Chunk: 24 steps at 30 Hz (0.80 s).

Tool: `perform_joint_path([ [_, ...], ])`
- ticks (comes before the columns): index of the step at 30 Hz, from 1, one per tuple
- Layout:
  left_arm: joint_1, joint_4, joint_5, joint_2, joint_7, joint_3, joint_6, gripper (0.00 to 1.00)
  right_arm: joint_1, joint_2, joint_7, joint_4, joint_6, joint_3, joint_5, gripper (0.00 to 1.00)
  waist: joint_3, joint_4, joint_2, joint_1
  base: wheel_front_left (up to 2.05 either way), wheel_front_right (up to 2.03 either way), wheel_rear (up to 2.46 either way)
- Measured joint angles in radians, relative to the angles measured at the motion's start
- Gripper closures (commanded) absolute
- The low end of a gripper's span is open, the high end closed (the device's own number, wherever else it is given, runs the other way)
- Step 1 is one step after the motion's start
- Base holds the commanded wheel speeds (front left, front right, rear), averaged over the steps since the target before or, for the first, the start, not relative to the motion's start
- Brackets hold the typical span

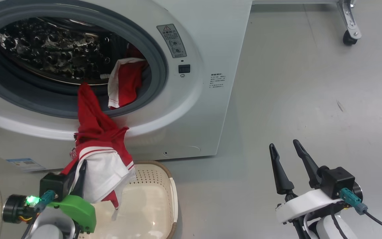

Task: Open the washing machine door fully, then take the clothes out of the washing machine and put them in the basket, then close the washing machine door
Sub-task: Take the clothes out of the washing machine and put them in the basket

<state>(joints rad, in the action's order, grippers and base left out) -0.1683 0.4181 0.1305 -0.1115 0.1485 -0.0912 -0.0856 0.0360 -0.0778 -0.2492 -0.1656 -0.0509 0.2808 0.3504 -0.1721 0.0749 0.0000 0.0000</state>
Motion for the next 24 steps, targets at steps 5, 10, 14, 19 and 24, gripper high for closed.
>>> perform_joint_path([
  [5, -0.001, 0.055, -0.002, -0.006, -0.043, -0.009, 0.000, 1.00, 0.030, 0.004, 0.000, 0.007, -0.001, 0.010, -0.003, 0.00, -0.048, 0.015, 0.0000, 0.0000, 0.00, 0.00, 0.00],
  [10, -0.002, 0.118, -0.017, -0.015, -0.088, -0.024, 0.000, 1.00, 0.058, 0.007, 0.000, 0.009, -0.002, 0.016, -0.003, 0.00, -0.095, 0.036, 0.0000, 0.0000, 0.00, 0.00, 0.00],
  [14, -0.010, 0.163, -0.029, -0.023, -0.120, -0.040, -0.007, 1.00, 0.076, 0.008, 0.000, 0.010, -0.009, 0.023, -0.009, 0.00, -0.129, 0.054, 0.0000, 0.0000, 0.00, 0.00, 0.00],
  [19, -0.042, 0.212, -0.036, -0.031, -0.146, -0.042, -0.007, 1.00, 0.095, 0.012, 0.000, 0.010, -0.009, 0.027, -0.009, 0.00, -0.168, 0.080, 0.0000, 0.0000, 0.00, 0.00, 0.00],
  [24, -0.082, 0.253, -0.039, -0.036, -0.161, -0.042, -0.008, 1.00, 0.106, 0.013, 0.000, 0.010, -0.009, 0.028, -0.010, 0.00, -0.207, 0.103, 0.0000, 0.0000, 0.00, 0.00, 0.00],
])
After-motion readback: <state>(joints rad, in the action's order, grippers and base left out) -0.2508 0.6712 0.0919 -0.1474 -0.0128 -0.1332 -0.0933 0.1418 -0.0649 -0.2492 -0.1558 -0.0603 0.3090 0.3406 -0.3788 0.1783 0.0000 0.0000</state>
